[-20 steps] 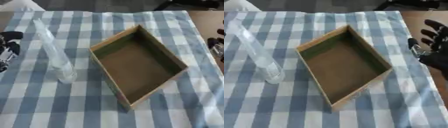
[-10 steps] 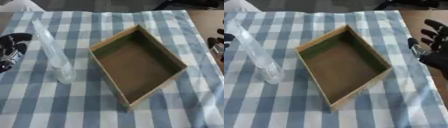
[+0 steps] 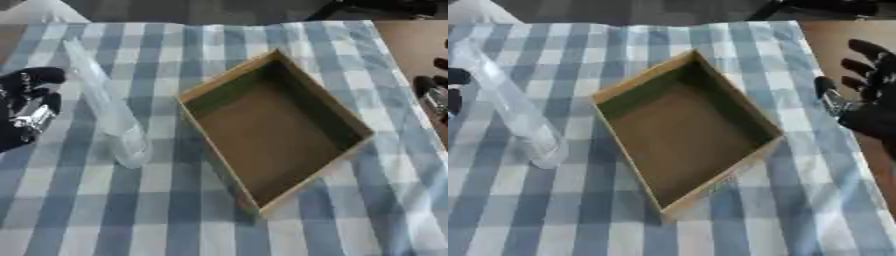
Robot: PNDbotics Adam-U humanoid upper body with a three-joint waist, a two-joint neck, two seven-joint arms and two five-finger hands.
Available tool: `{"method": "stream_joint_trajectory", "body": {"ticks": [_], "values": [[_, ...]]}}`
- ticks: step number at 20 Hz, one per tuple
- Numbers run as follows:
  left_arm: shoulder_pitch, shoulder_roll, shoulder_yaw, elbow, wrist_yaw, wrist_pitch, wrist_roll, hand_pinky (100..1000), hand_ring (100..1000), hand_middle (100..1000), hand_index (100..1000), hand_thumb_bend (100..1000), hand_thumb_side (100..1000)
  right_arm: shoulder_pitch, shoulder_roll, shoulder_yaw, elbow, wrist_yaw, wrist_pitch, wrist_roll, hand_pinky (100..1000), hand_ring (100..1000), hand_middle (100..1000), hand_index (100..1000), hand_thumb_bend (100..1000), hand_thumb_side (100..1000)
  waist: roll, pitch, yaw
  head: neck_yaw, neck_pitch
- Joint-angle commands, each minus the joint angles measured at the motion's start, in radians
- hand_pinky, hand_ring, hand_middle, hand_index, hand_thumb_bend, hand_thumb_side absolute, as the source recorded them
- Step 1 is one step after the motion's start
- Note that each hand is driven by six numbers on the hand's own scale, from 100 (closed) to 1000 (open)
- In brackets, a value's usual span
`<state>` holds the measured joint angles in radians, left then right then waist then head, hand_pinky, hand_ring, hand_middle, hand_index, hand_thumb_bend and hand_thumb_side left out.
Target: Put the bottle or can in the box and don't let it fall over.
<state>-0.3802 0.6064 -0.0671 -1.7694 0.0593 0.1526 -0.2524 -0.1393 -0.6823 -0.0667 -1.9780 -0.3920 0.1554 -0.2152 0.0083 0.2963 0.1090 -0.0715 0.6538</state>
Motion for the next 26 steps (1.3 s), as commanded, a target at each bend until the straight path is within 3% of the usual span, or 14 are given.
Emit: {"method": "stream_joint_trajectory", "body": {"ticks": [1,16,22,26], "values": [[-0.017,0.012,-0.001,-0.003,-0.016,0.015,0.012,1000,1000,870,804,100,371,-0.006,-0.015,-0.006,-0.022,-0.004,0.002,-0.001,950,964,1000,905,264,100,-0.002,-0.015,-0.002,0.003,-0.012],[-0.069,-0.016,-0.027,0.029,-0.076,-0.005,-0.004,1000,1000,871,794,100,372,-0.008,-0.005,0.006,-0.022,0.002,0.016,0.011,950,964,1000,905,263,100,0.0,-0.013,-0.006,0.0,-0.016],[-0.08,-0.023,-0.035,0.002,-0.029,-0.035,-0.046,1000,1000,882,789,100,452,-0.01,-0.001,0.011,-0.022,0.005,0.024,0.015,950,963,1000,906,261,100,0.002,-0.013,-0.006,-0.002,-0.014],[-0.093,-0.03,-0.036,-0.008,-0.024,-0.034,-0.052,1000,1000,884,787,100,456,-0.013,-0.001,0.013,-0.022,0.003,0.028,0.017,949,963,1000,906,259,100,0.004,-0.015,-0.005,-0.002,-0.015]]}}
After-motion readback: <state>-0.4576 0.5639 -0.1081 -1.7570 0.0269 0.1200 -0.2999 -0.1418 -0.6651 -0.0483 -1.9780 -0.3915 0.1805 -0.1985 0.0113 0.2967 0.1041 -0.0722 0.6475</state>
